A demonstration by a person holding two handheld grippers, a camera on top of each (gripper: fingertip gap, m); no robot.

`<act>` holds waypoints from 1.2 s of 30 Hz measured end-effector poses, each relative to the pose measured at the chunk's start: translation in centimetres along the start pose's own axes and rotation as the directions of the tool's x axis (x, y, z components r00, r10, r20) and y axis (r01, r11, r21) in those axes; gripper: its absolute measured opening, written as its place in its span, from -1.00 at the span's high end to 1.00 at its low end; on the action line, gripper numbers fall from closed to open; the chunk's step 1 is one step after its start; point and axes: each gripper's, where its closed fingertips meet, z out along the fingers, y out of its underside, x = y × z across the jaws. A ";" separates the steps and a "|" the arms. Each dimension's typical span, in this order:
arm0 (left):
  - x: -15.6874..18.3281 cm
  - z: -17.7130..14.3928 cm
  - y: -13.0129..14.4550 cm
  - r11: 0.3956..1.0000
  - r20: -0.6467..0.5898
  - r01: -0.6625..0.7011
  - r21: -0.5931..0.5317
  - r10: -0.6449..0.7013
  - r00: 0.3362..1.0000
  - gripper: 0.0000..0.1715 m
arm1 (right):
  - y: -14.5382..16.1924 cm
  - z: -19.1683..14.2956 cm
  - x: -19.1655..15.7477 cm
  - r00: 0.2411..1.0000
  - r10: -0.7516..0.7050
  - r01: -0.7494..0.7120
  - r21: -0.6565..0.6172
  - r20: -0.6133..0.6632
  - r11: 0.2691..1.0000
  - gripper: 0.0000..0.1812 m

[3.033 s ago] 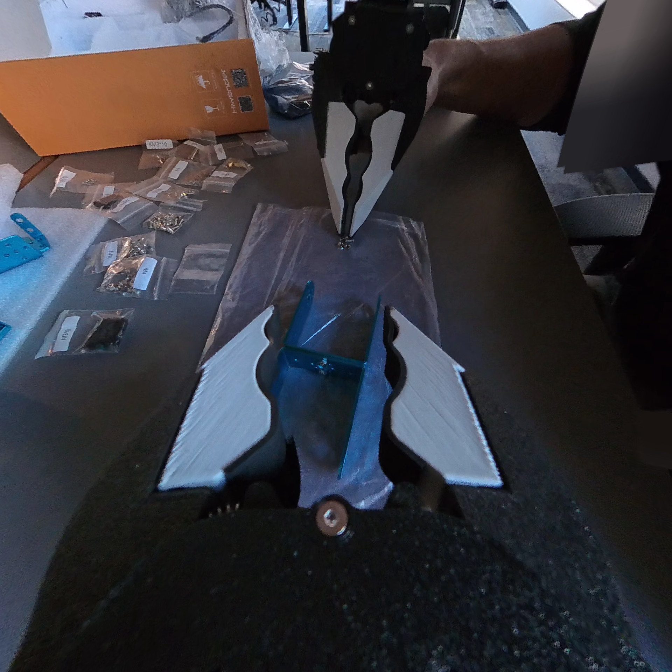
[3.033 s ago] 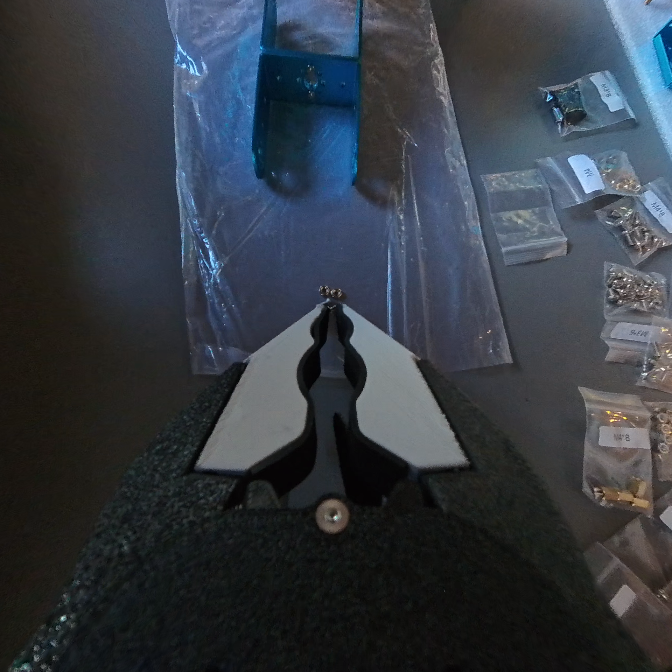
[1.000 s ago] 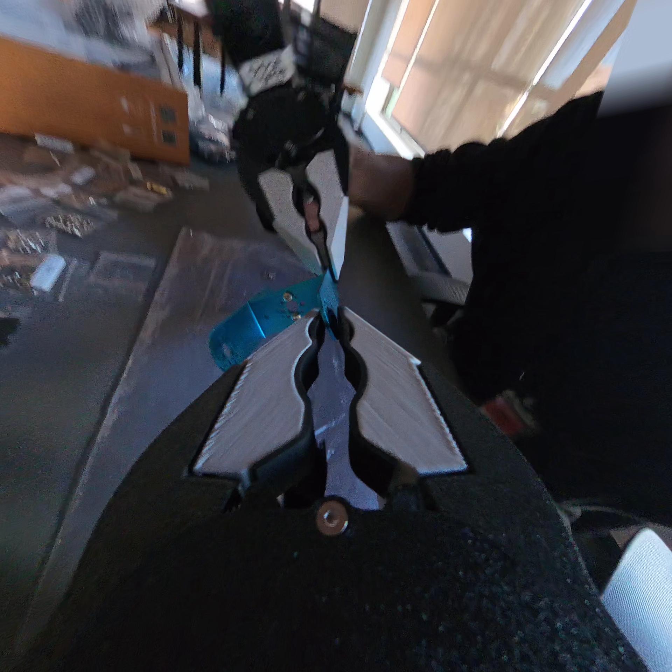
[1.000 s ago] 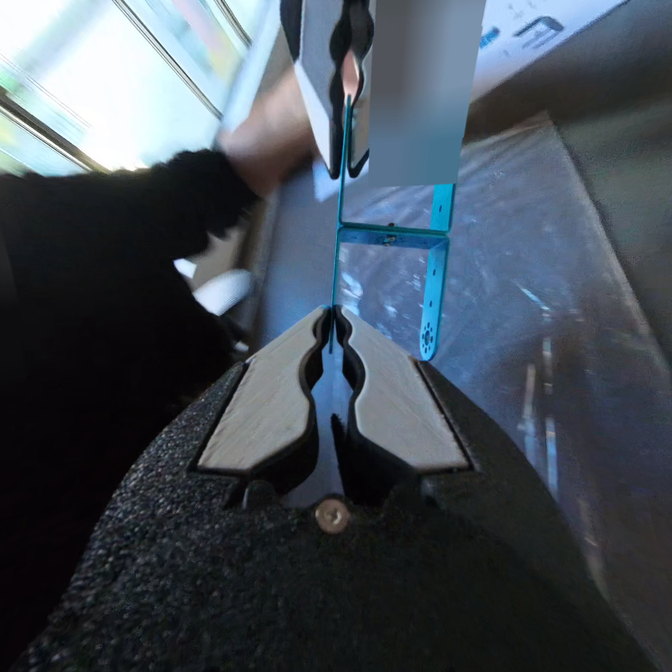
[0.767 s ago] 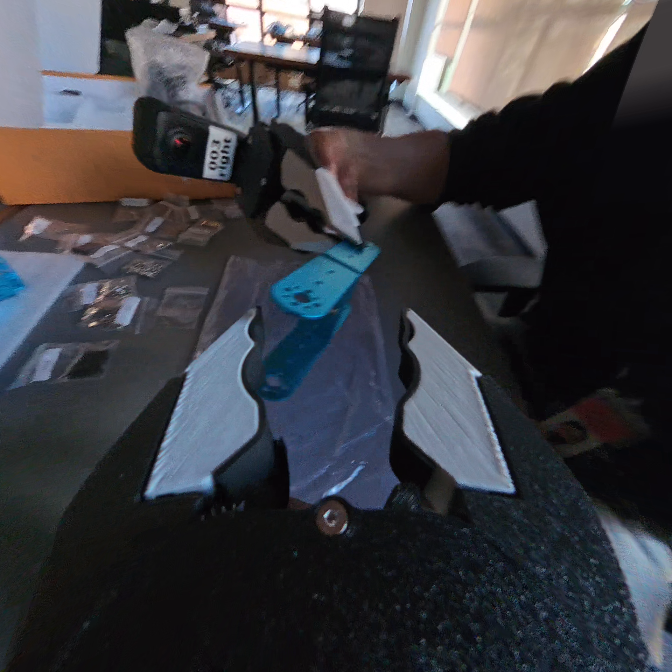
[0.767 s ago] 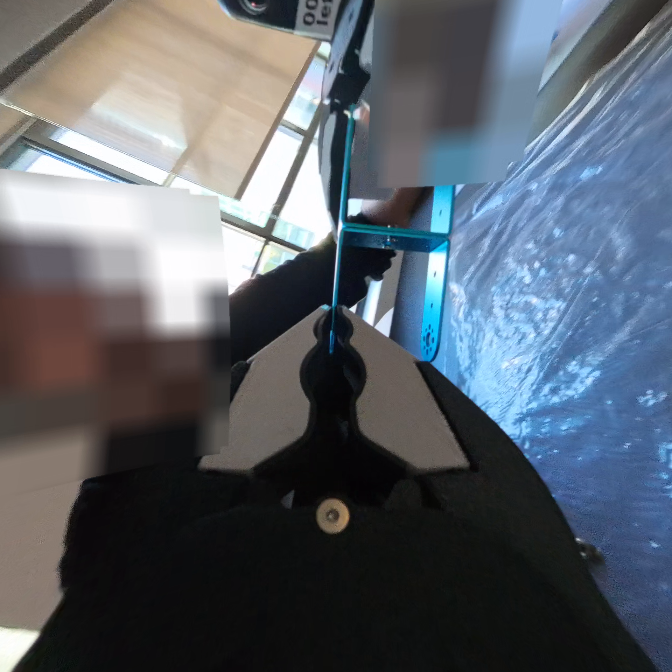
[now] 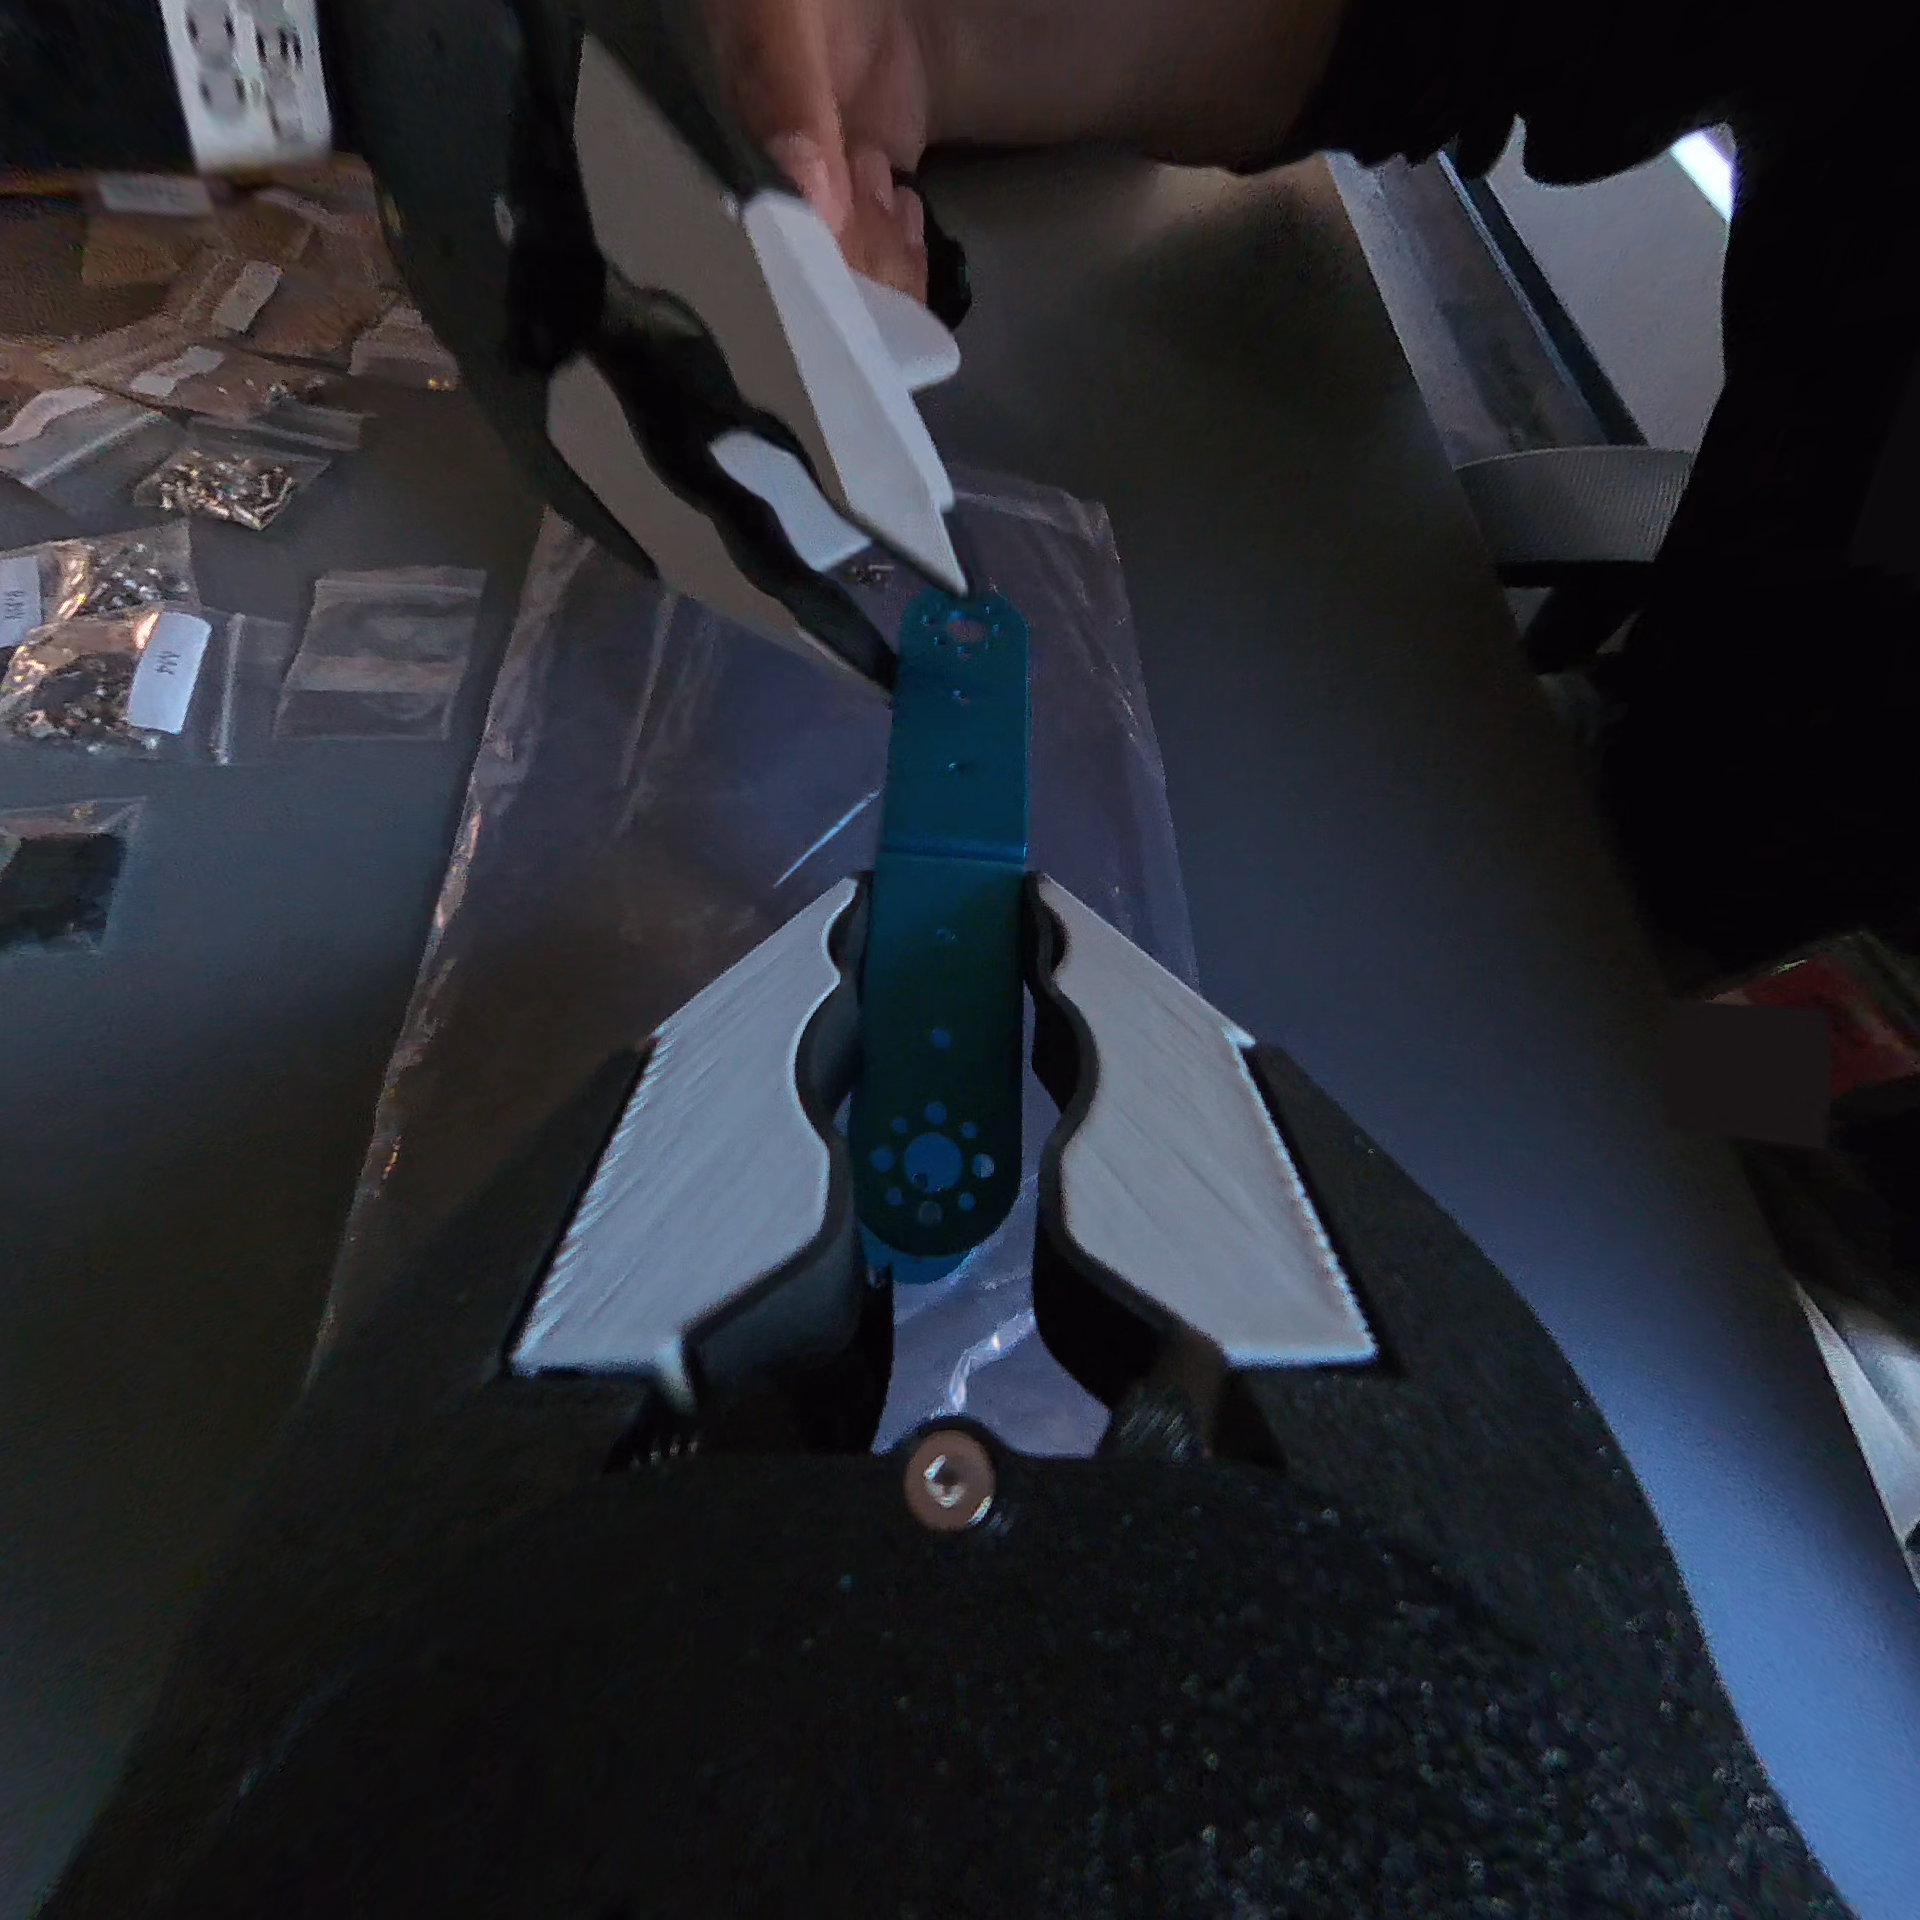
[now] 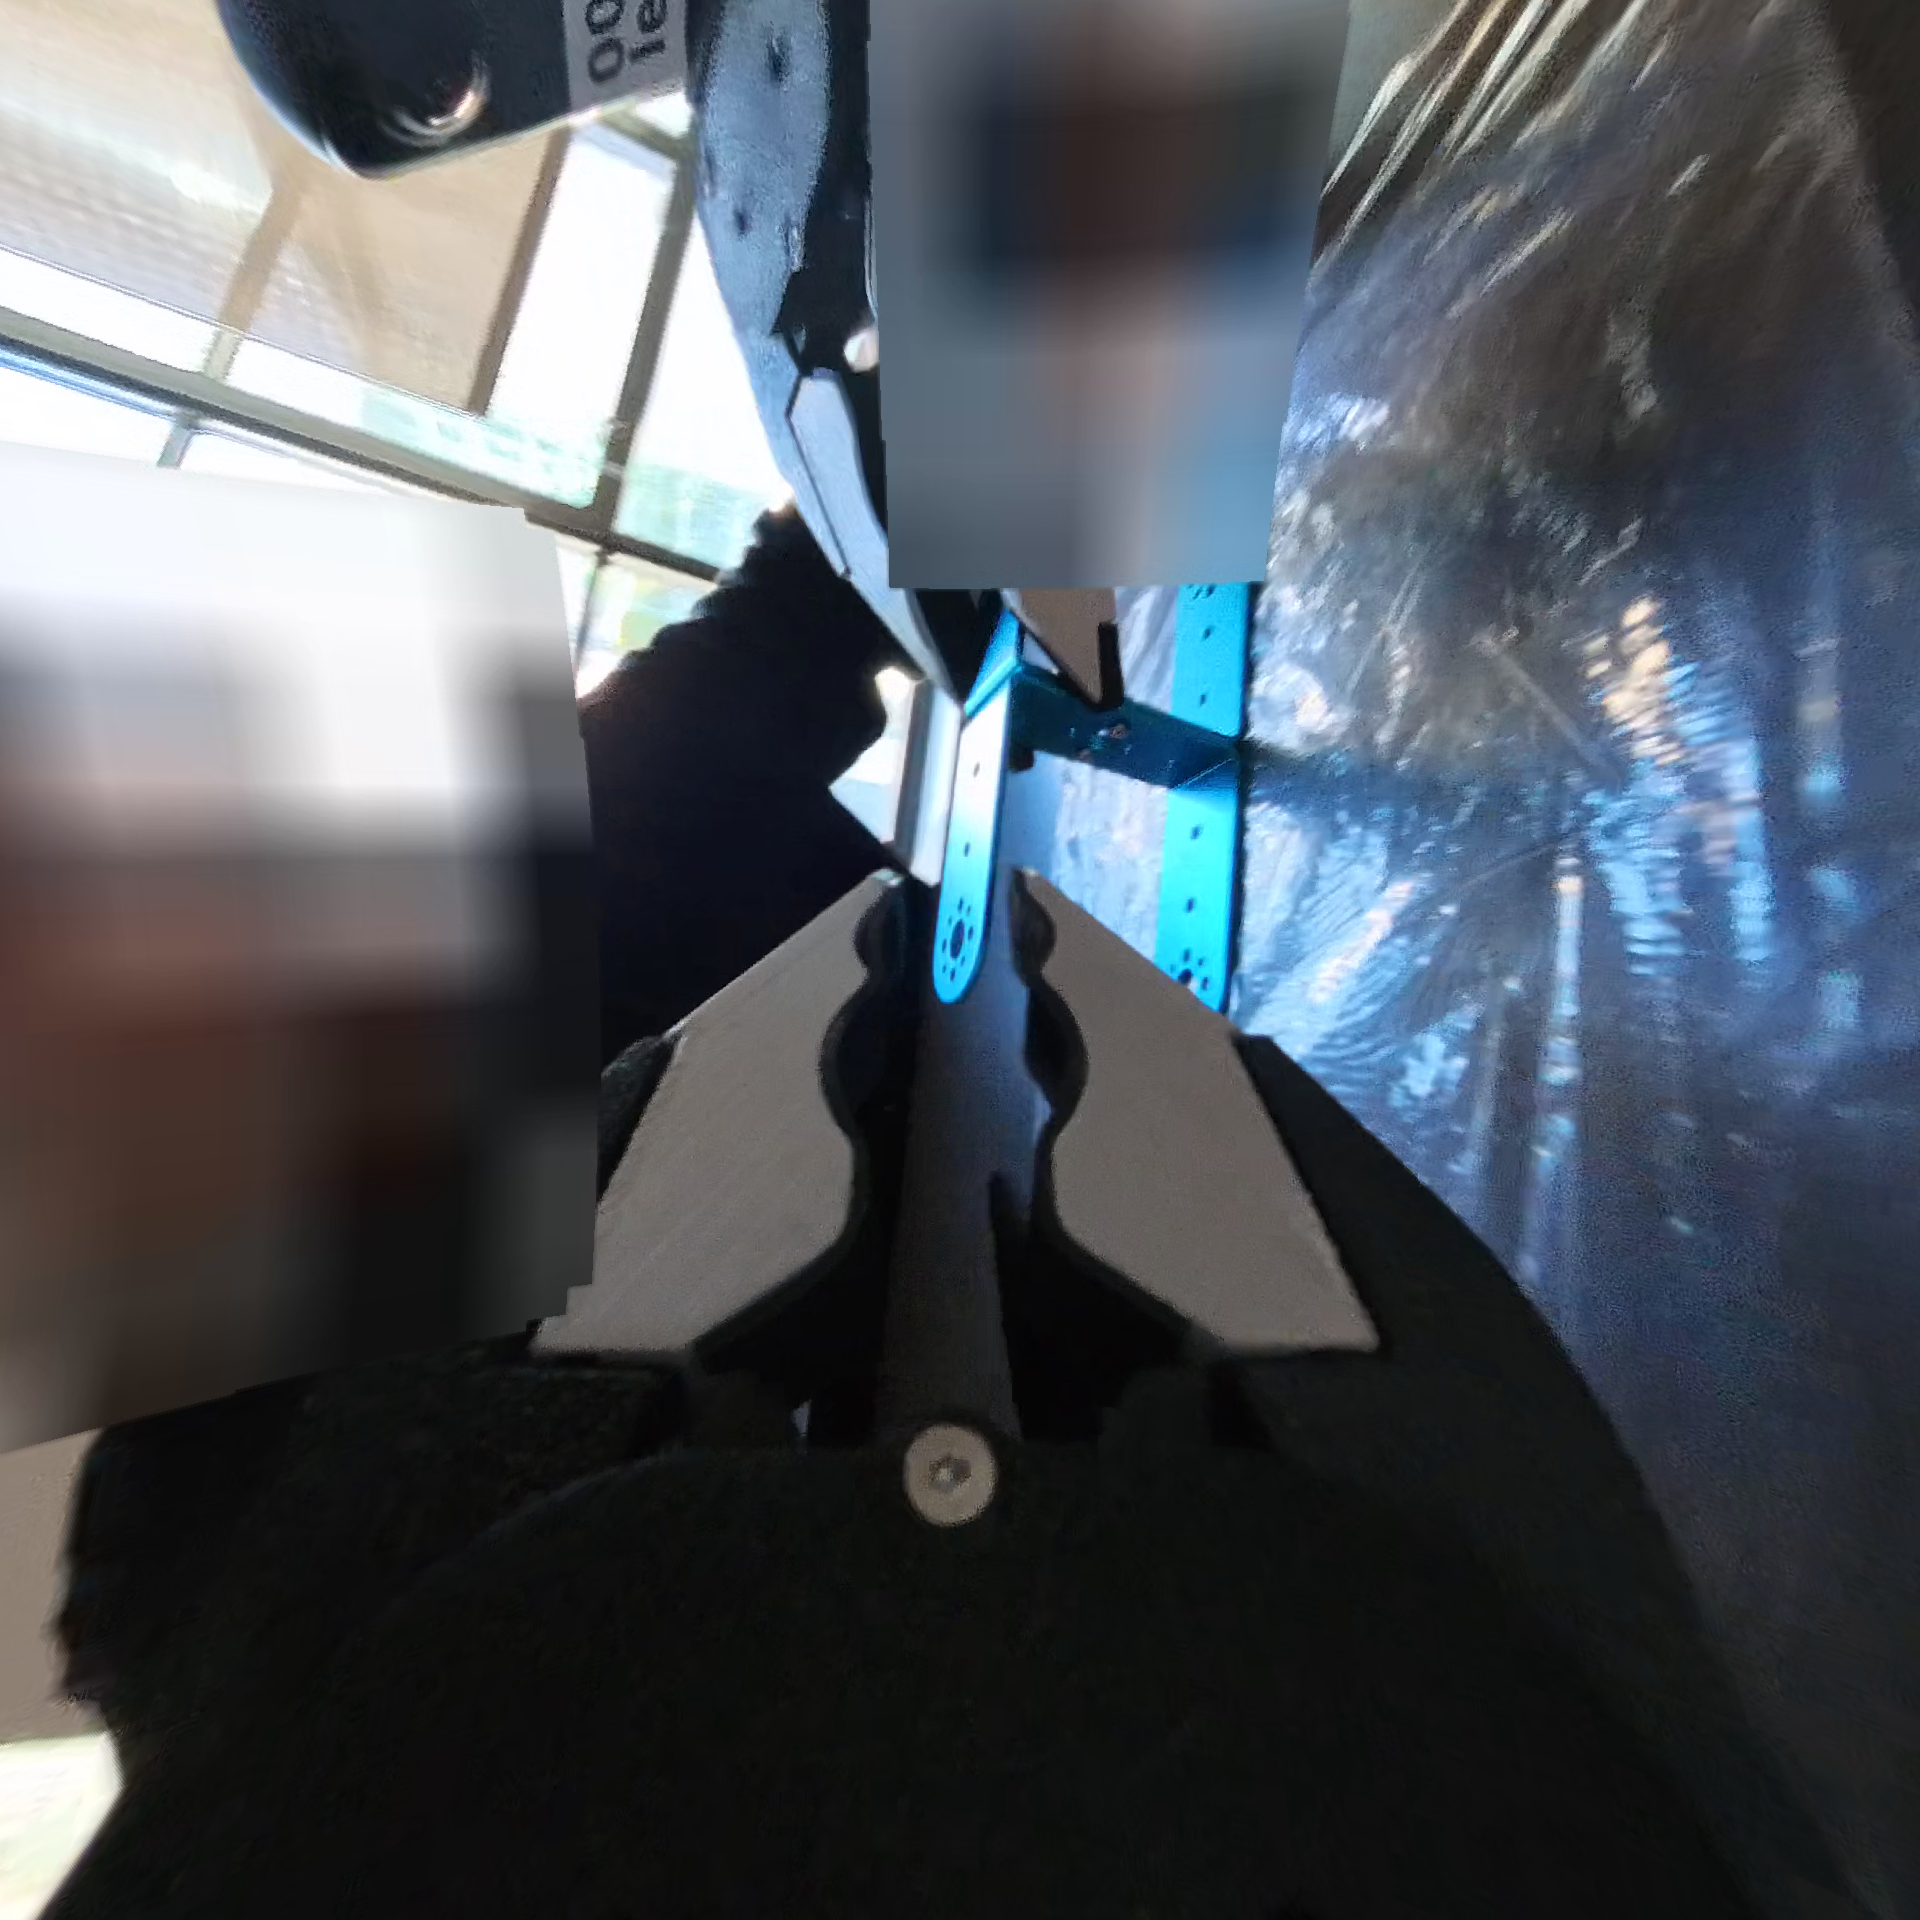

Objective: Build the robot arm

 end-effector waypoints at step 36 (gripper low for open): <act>-2.1 -3.9 -9.5 0.733 -0.165 0.340 0.589 -0.302 0.939 0.34 | -3.9 0.4 -3.0 0.690 -0.423 0.670 0.298 -0.588 0.679 0.72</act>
